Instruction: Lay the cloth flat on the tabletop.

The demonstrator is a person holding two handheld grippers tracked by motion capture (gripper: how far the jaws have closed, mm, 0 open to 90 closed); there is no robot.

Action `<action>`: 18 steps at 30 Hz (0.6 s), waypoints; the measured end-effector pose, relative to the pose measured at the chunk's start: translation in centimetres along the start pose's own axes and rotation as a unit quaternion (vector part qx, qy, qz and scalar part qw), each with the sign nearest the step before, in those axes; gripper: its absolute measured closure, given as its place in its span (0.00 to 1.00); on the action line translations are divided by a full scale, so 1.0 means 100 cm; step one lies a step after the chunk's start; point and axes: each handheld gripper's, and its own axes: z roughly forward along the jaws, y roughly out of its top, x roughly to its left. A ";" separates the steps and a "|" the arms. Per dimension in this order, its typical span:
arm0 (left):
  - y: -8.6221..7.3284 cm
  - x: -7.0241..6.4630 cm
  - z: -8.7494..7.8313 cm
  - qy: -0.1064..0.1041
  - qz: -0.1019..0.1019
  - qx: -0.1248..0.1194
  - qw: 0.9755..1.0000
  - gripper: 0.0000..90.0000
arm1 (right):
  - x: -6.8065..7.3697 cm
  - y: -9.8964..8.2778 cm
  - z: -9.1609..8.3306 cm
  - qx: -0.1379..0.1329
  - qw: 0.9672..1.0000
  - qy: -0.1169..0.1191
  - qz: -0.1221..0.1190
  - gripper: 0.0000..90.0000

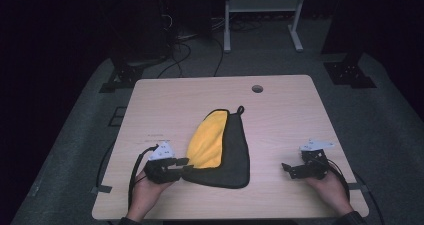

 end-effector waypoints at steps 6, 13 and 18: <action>0.014 -0.008 0.021 -0.017 0.020 0.007 1.000 0.70 | 0.000 0.000 0.000 0.000 1.000 0.000 0.000 0.03; 0.020 -0.016 0.049 -0.032 0.034 0.032 0.998 0.66 | 0.000 0.000 0.000 0.000 1.000 0.000 0.000 0.03; 0.022 -0.018 0.069 -0.030 0.053 0.061 0.996 0.64 | 0.000 0.000 0.000 0.000 1.000 0.000 0.000 0.03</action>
